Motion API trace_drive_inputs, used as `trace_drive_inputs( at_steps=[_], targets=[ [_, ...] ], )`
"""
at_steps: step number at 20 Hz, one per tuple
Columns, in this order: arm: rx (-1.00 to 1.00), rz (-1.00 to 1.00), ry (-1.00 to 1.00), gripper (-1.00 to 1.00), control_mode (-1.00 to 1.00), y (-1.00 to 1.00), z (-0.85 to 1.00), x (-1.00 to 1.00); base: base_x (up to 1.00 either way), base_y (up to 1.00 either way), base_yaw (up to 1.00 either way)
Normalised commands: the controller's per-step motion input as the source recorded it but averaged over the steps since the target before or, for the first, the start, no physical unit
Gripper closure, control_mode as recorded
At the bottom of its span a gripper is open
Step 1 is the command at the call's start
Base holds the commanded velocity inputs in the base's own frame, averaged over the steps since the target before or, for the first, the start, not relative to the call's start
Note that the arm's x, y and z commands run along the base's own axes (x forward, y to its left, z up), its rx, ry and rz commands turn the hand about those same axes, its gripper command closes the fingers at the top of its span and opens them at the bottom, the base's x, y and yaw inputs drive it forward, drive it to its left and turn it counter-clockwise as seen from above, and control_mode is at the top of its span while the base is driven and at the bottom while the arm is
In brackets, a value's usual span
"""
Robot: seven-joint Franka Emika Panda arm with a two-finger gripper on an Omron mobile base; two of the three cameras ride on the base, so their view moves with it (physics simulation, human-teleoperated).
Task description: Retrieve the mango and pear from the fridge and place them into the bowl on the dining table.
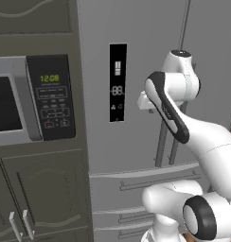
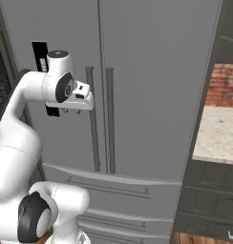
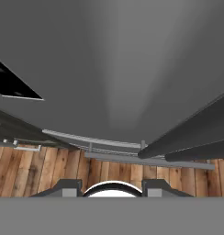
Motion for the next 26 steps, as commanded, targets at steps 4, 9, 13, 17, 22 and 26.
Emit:
trace_drive_inputs(
  at_steps=[4,9,13,17,22,26],
  targets=[
    [0.0,0.0,0.0,-1.0,-1.0,-0.05,0.0,-0.13,0.0,0.0,0.0],
    [0.0,0.0,-0.03,-1.0,-1.0,-0.26,-0.04,-0.38,0.0,0.0,0.0],
    [0.02,0.0,-0.09,-1.0,-1.0,-0.4,-0.04,-0.5,0.0,0.0,0.0],
    [0.02,0.0,-0.09,-1.0,-1.0,-0.3,0.0,-0.39,0.0,0.0,0.0],
    [0.0,0.0,-0.08,-1.0,-1.0,-0.19,0.0,-0.32,0.0,0.0,0.0],
    [0.0,0.0,-0.07,-1.0,-1.0,-0.17,0.0,-0.34,0.0,0.0,0.0]
  ],
)
